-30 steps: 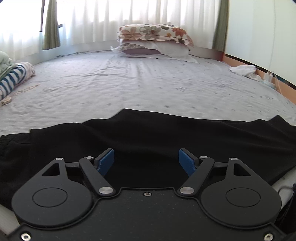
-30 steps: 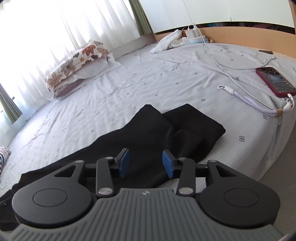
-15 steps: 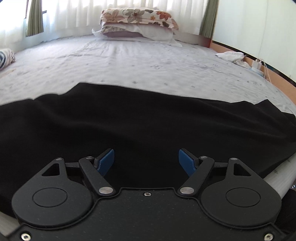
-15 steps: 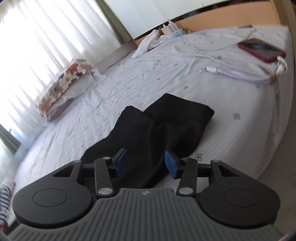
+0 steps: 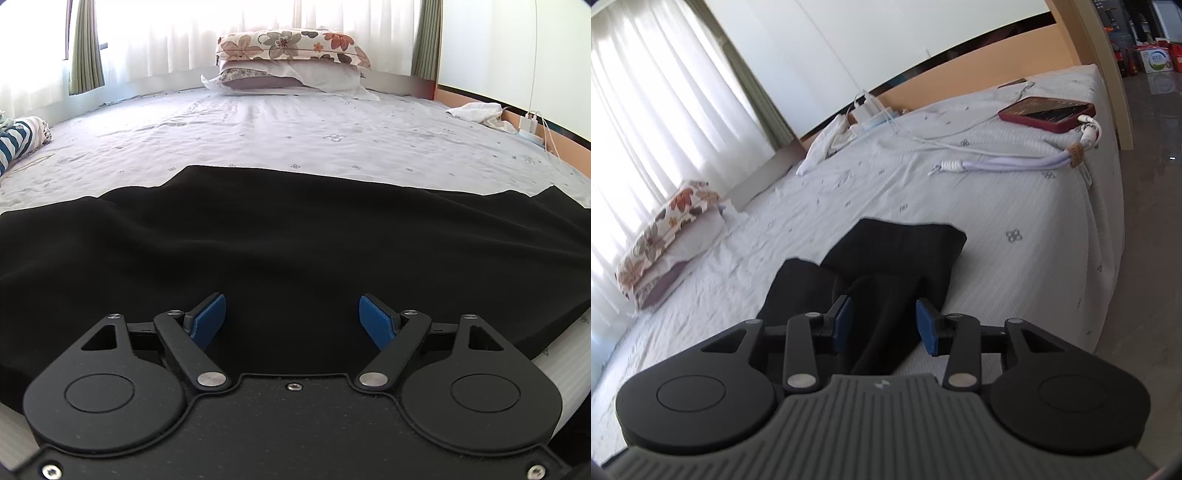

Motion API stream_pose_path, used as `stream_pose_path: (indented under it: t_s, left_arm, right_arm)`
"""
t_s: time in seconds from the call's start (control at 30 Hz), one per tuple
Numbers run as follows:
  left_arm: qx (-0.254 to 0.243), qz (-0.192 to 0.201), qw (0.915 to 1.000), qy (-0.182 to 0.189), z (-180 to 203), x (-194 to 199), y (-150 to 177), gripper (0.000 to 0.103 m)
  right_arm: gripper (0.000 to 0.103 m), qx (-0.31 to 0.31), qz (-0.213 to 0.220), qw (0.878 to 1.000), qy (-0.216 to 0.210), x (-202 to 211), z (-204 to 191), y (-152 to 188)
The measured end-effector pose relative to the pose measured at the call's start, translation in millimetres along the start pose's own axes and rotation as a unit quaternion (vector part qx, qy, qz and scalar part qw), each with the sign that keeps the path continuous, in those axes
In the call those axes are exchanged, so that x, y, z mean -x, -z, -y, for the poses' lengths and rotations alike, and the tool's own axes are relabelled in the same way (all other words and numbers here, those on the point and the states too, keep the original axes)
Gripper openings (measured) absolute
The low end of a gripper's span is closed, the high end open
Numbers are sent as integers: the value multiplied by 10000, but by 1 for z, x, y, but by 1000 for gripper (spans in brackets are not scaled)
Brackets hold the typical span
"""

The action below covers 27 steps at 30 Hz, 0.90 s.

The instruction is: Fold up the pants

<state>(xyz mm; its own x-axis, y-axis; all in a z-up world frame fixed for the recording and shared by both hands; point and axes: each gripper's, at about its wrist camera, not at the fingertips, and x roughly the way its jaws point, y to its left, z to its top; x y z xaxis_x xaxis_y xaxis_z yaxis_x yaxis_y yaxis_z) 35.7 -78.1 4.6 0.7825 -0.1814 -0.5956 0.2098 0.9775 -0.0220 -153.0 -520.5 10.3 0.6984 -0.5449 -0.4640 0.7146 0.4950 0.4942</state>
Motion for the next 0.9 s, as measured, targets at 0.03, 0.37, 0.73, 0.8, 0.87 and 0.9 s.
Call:
stream_pose_path:
  t_s: [0.03,0.37,0.73,0.8,0.87,0.9]
  left_arm:
    - [4,5,10000,-7,0,0,0,80]
    - [3,37,10000,-27,2,1,1,82]
    - [-5,162,9999,-57,4,-2,5,87]
    - [-2,161,9999,-54,4,-2,5,87]
    - [-2,166,9999,-44,4,-1,7,87]
    - [-3,168,9999,-38,4,-1,7,87]
  right_arm:
    - [57,19,-44,10000,-34,-1,0,2]
    - [53,-278,-291,9981,-476,-36,-15,-7]
    - [11,991,-721,9808,-1519,-36,-108,2]
    - [10,1988,-1149,9501,-2112,-19,-141,30]
    - [10,2744,-1440,9174,-2497,-1,-163,61]
    - [10,3029,-1543,9039,-2596,5,-171,75]
